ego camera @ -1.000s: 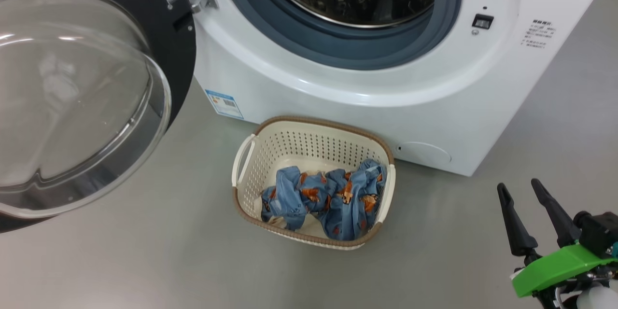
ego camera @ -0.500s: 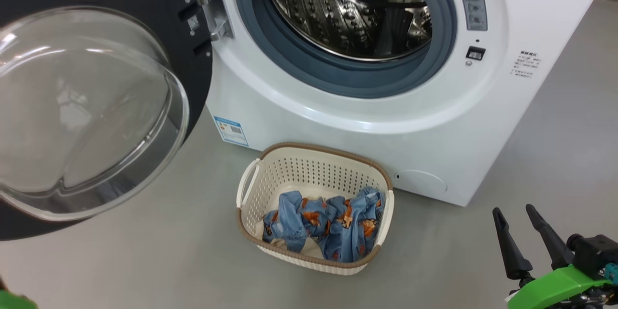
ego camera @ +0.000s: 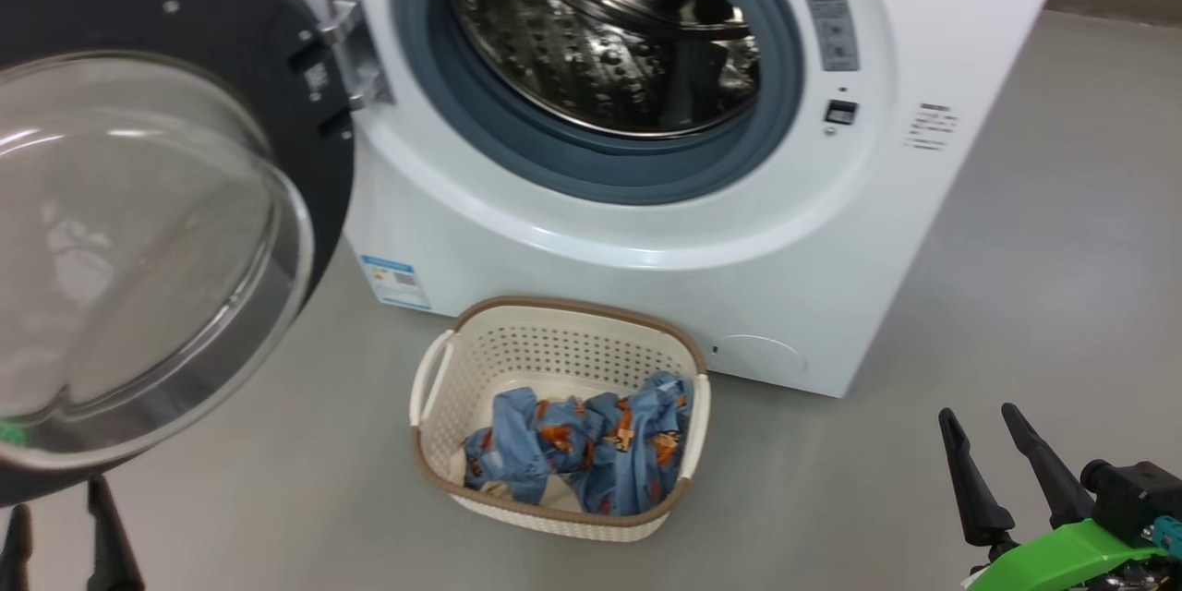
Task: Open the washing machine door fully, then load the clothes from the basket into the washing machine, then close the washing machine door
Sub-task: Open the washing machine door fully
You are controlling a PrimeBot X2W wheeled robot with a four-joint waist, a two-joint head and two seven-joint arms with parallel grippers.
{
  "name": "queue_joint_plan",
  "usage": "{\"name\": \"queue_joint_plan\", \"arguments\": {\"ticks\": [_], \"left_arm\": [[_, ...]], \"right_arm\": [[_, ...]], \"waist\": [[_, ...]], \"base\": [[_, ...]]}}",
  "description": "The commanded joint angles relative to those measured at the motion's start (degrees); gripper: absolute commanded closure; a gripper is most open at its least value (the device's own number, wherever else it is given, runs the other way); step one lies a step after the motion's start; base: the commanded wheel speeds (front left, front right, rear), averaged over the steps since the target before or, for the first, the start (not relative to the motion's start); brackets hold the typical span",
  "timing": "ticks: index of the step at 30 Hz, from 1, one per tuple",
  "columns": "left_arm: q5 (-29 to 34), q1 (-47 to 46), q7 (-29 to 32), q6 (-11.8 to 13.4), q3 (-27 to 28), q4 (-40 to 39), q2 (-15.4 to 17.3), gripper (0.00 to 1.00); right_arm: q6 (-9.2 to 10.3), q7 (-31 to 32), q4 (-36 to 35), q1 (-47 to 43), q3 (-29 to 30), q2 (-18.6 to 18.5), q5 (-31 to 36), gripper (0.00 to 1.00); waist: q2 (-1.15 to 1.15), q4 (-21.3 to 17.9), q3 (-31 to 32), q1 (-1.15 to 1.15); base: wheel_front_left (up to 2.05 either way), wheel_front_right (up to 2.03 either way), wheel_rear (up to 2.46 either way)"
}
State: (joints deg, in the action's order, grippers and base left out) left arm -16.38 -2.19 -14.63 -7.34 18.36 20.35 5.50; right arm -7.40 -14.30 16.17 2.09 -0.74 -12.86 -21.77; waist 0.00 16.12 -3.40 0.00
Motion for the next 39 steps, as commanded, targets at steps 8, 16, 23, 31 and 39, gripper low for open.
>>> {"name": "queue_joint_plan", "arguments": {"ticks": [8, 16, 23, 31, 39], "left_arm": [[-2.3, 0.3, -0.4, -0.1, -4.7, -3.3, 3.2, 0.00], [-4.0, 0.8, -0.4, -0.1, -9.9, -3.8, 4.0, 0.00], [-4.8, 0.9, -0.4, -0.1, -13.4, -4.6, 4.5, 0.00], [-6.0, 1.8, -0.4, -0.1, -17.4, -6.5, 5.5, 0.00], [-6.3, 1.7, -0.4, -0.1, -17.4, -7.4, 5.8, 0.00]], "right_arm": [[-0.09, -0.7, -1.5, 0.6, -0.5, -0.2, -0.1, 0.00], [-0.09, -0.7, -1.4, 0.8, -0.6, 0.3, 0.0, 0.00], [-0.09, -0.7, -1.4, 0.5, -0.1, 0.3, 0.0, 0.00], [-0.09, -0.7, -1.4, -0.2, 0.2, 0.2, -0.2, 0.00], [-0.09, -0.7, -1.8, -0.4, 0.9, 0.4, -0.1, 0.00]], "waist": [[0.00, -7.5, -0.2, 0.00], [0.00, -13.9, 0.2, 0.00], [0.00, -17.8, 0.6, 0.00], [0.00, -20.6, 1.4, 0.00], [0.00, -21.3, 1.0, 0.00]], "base": [[0.00, 0.00, 0.00], [0.00, 0.00, 0.00], [0.00, 0.00, 0.00], [0.00, 0.00, 0.00], [0.00, 0.00, 0.00]]}}
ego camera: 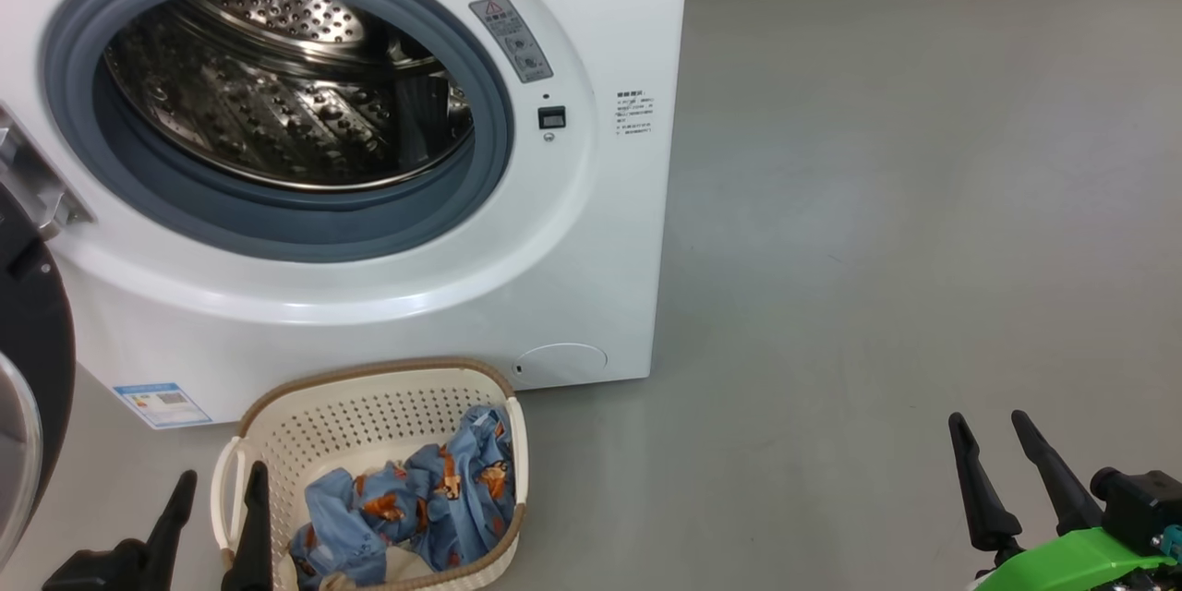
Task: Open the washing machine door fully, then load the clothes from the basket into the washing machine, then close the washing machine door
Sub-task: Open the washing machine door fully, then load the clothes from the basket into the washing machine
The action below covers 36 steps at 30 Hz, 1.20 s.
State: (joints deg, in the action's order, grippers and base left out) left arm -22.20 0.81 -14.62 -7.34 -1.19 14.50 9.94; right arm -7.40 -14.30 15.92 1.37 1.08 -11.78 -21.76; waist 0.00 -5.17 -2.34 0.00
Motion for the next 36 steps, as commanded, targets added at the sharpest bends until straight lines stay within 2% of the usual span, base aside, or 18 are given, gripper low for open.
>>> {"name": "queue_joint_plan", "arguments": {"ticks": [1, 23, 36], "left_arm": [[-0.5, -1.4, -0.4, -0.1, 2.2, -1.6, 1.4, 0.00], [-1.6, -2.1, -0.4, -0.1, 2.2, -2.7, 1.3, 0.00], [-2.0, -3.0, -0.4, -0.1, 1.8, -2.8, 2.0, 0.00]], "right_arm": [[-0.09, -0.7, -1.5, 0.4, -0.8, -0.6, -0.1, 0.00], [-0.09, -0.7, -1.7, 1.3, -0.3, 0.1, 0.2, 0.00], [-0.09, -0.7, -1.9, 2.1, -0.8, 0.2, 0.1, 0.00]], "waist": [[0.00, 0.0, -0.1, 0.00], [0.00, 1.9, -1.3, 0.00], [0.00, 2.1, -2.4, 0.00]], "base": [[0.00, 0.00, 0.00], [0.00, -0.01, 0.01], [0.38, -1.05, 0.67]]}}
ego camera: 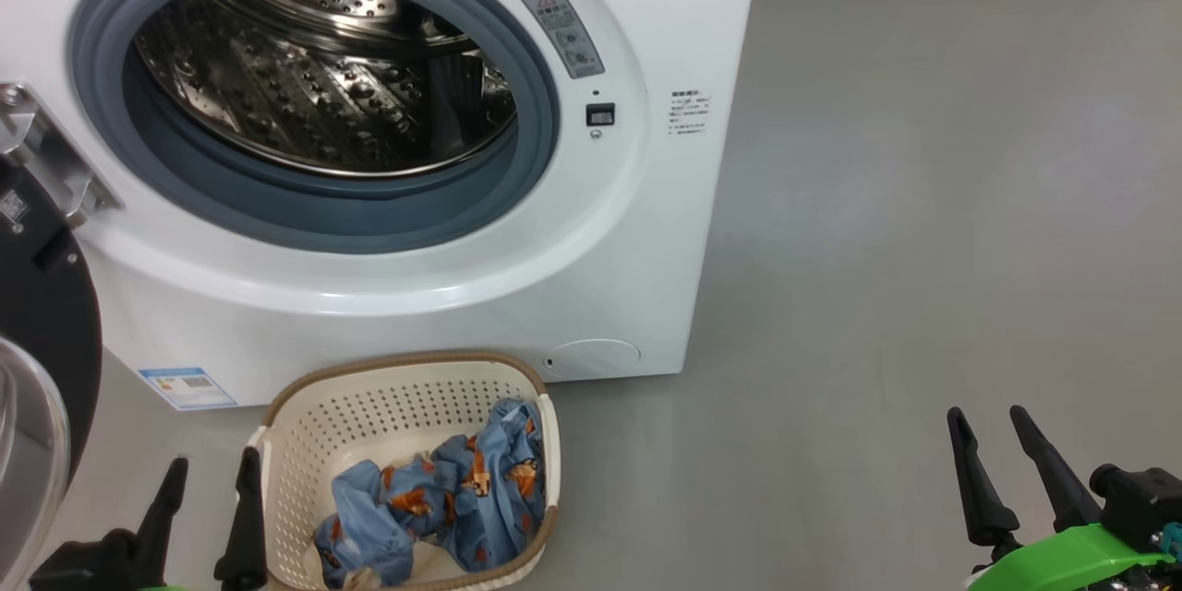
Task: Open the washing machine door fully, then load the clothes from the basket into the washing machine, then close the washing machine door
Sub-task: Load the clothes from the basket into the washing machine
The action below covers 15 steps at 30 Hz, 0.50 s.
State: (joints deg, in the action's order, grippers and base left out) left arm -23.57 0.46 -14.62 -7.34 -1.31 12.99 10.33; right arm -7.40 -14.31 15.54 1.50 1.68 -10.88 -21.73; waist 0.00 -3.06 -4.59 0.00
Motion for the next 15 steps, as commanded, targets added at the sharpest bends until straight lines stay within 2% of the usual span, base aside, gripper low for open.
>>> {"name": "queue_joint_plan", "arguments": {"ticks": [1, 8, 15], "left_arm": [[-0.5, -2.7, -0.4, -0.1, 2.0, -1.4, 1.6, 0.00], [-0.1, -3.6, -0.4, -0.1, 2.3, -1.3, 1.7, 0.00], [0.5, -4.0, -0.4, -0.1, 2.1, -1.6, 1.3, 0.00]], "right_arm": [[-0.09, -0.7, -1.6, 2.1, -1.4, -0.7, 0.1, 0.00], [-0.09, -0.7, -1.7, 2.6, -1.4, -0.5, 0.2, 0.00], [-0.09, -0.7, -1.6, 2.9, -1.5, -0.2, 0.2, 0.00]], "waist": [[0.00, -0.1, -0.2, 0.00], [0.00, -0.1, -1.1, 0.00], [0.00, 0.0, -1.6, 0.00]], "base": [[0.47, -0.99, 0.52], [0.41, -0.64, 0.23], [0.07, -0.07, 0.00]]}}
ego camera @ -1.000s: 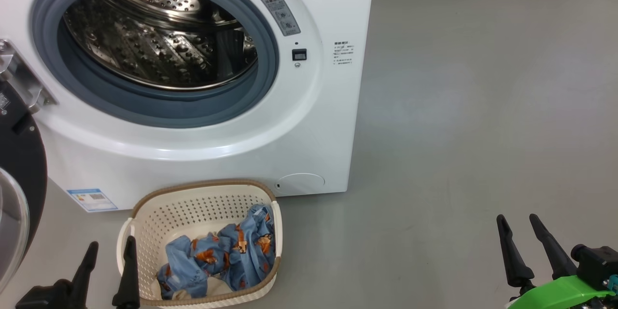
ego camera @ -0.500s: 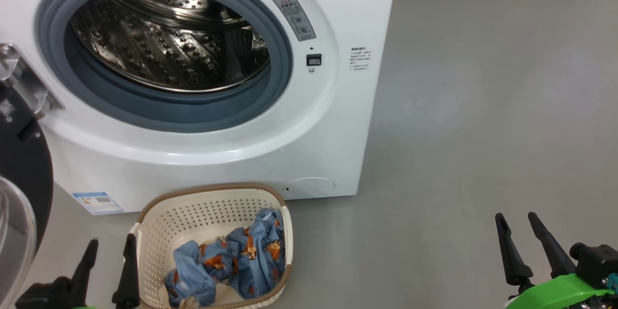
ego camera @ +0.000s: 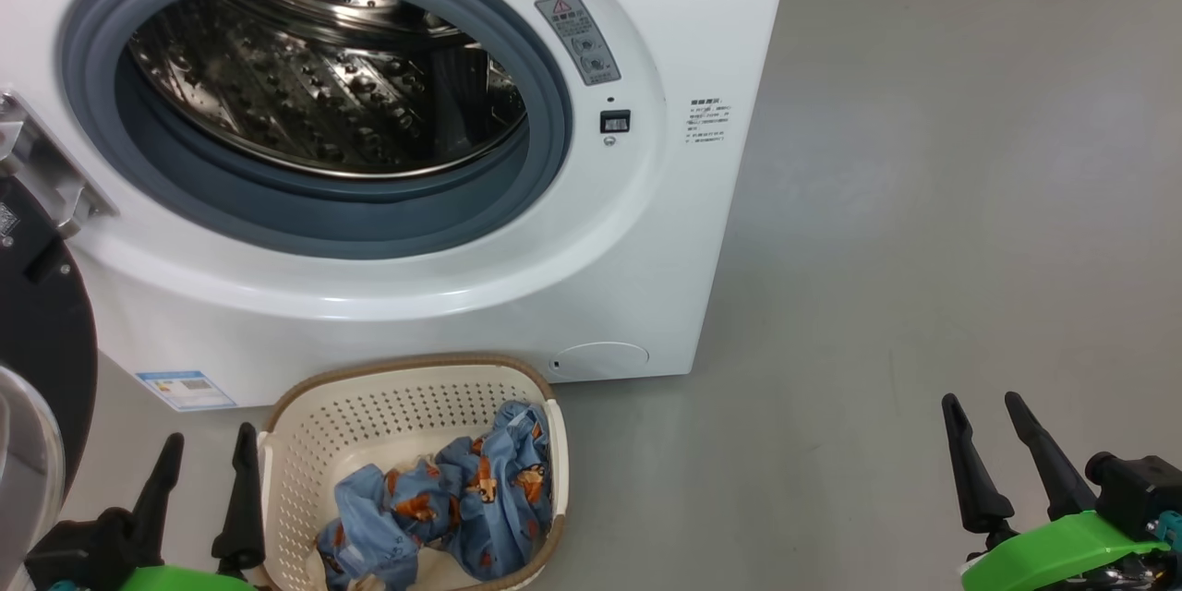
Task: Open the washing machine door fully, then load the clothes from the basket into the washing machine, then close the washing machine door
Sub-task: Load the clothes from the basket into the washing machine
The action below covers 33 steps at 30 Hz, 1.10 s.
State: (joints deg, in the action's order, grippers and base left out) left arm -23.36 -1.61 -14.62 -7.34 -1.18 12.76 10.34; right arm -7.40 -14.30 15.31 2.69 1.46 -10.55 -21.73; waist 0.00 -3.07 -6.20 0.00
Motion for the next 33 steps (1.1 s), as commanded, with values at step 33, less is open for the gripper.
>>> {"name": "queue_joint_plan", "arguments": {"ticks": [33], "left_arm": [[-4.1, -17.1, -0.4, -0.1, -11.0, 23.0, 1.1, 0.00]], "right_arm": [[-0.09, -0.7, -3.3, 9.4, -3.1, 0.9, 0.6, 0.00]], "waist": [[0.00, -0.2, -16.5, 0.00]], "base": [[0.00, 0.00, 0.00]]}}
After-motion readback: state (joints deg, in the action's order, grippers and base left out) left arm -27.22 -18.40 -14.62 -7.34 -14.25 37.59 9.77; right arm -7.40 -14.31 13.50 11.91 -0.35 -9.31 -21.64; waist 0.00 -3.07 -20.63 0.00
